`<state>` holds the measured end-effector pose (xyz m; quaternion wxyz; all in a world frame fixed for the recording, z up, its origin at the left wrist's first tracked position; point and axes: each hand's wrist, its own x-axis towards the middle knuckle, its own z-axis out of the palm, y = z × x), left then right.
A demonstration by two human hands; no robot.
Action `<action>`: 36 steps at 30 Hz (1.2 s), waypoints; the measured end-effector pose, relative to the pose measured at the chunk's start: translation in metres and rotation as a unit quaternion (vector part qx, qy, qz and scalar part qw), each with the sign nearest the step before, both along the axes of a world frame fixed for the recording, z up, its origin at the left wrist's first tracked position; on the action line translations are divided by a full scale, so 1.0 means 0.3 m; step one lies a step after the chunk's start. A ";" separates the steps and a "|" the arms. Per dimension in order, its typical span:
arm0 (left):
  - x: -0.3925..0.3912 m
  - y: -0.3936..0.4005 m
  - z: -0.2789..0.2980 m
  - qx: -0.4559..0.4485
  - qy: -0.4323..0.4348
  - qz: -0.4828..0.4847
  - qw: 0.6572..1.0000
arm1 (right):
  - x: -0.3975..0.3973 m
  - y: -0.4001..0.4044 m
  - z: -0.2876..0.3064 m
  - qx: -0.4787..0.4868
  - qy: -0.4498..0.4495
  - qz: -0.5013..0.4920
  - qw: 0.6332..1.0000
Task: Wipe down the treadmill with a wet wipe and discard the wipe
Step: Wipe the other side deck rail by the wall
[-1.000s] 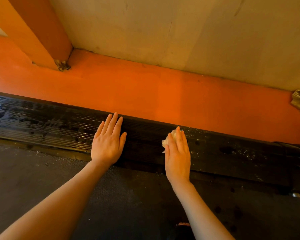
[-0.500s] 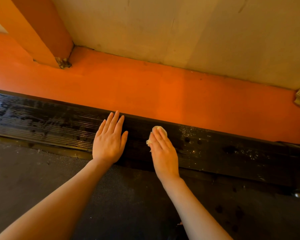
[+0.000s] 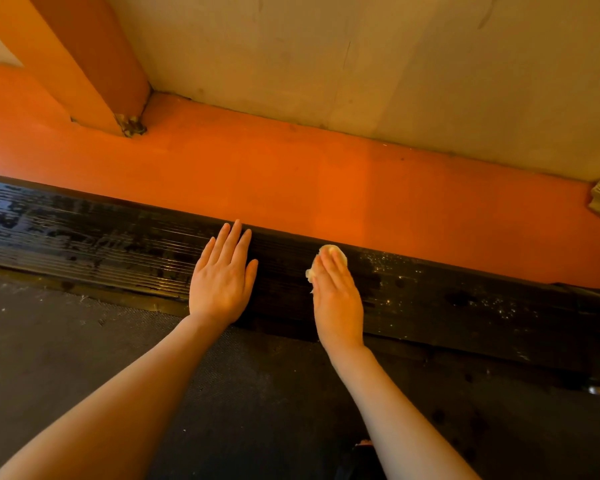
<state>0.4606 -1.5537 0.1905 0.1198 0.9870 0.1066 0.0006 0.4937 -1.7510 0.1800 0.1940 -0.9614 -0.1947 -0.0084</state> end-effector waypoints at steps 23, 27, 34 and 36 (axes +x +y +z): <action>-0.004 0.000 0.003 -0.009 -0.006 -0.004 1.000 | -0.167 -0.107 -0.014 0.040 -0.035 0.090 0.995; -0.006 0.000 0.001 -0.008 -0.009 -0.002 1.000 | -0.173 -0.077 -0.024 0.049 -0.035 0.090 0.994; -0.006 0.002 0.005 -0.008 -0.007 -0.005 1.000 | -0.163 -0.052 -0.011 0.044 -0.021 0.108 0.993; -0.011 -0.007 0.008 -0.013 -0.015 -0.009 1.000 | -0.169 -0.111 -0.013 0.032 -0.023 0.078 0.996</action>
